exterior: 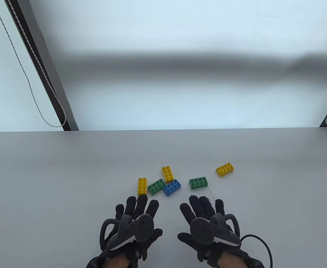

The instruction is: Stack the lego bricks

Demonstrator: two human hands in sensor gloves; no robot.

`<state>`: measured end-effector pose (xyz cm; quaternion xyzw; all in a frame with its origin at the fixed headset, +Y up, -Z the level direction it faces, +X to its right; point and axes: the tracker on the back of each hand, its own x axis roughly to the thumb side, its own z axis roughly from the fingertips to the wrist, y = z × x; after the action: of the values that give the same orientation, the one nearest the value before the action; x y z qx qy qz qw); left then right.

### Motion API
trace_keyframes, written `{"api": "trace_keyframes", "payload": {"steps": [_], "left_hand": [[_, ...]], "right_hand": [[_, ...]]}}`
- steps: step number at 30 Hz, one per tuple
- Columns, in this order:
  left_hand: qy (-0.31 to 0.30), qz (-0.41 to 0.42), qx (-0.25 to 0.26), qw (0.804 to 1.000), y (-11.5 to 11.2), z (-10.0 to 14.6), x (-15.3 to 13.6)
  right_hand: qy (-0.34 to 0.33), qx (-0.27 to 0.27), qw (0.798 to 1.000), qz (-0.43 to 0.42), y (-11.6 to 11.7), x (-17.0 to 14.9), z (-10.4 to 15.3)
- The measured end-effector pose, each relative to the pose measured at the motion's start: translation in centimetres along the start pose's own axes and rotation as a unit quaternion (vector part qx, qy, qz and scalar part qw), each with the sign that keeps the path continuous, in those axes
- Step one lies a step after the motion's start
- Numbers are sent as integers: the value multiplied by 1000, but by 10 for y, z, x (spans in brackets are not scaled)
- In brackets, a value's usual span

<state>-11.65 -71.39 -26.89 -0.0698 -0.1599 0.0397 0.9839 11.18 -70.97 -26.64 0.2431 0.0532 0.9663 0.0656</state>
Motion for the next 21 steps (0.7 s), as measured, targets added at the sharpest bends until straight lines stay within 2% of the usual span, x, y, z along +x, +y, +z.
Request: {"api": "trace_keyframes", "payload": {"steps": [13,21], "left_hand": [[6,1,-3,1000,-3,-3,2],[36,13,2,999,4,-17,-6]], "right_hand": [[11,2,1000,-6,0,-4,-1],[16,-1,1000,-9,-2,-9,0]]}}
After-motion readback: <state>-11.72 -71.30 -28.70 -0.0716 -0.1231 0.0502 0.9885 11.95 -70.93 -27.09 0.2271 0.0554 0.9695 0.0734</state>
